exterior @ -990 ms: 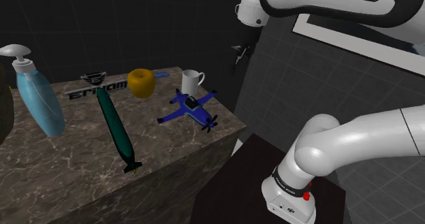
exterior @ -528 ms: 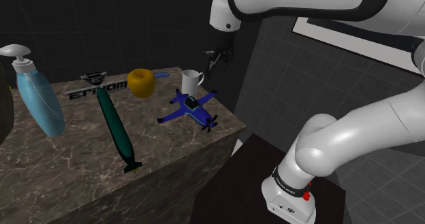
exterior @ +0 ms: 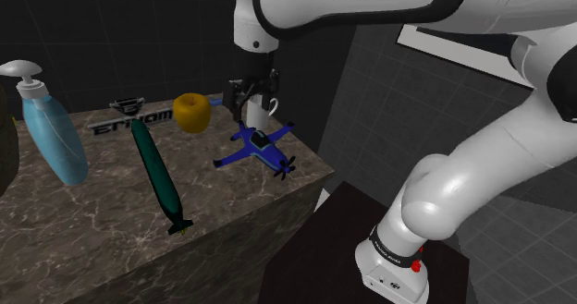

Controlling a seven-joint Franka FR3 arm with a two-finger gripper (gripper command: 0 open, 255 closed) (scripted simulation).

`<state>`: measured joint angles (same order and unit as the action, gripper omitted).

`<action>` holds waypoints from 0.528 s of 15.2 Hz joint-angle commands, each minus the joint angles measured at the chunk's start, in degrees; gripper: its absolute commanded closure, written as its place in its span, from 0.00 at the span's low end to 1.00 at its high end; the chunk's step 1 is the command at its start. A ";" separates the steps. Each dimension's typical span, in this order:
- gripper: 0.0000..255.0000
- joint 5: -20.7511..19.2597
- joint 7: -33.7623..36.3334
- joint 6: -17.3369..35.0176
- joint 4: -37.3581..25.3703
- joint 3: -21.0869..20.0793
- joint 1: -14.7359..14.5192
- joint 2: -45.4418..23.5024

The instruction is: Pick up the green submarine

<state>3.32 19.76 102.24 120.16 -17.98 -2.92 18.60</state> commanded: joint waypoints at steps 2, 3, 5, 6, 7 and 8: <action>0.00 -0.47 4.35 0.99 -4.60 -2.50 -0.40 -6.03; 0.00 -0.79 5.80 1.23 -6.26 -3.28 -0.58 -8.10; 0.00 -1.69 8.74 1.55 -9.81 -4.70 -1.08 -12.37; 0.00 -2.24 10.21 1.62 -11.71 -5.36 -1.39 -14.57; 0.00 -2.86 11.68 1.64 -13.71 -5.96 -1.75 -16.82; 0.00 -3.55 13.15 1.59 -15.79 -6.50 -2.19 -19.10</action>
<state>0.55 31.39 103.88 106.77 -23.91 -4.80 2.13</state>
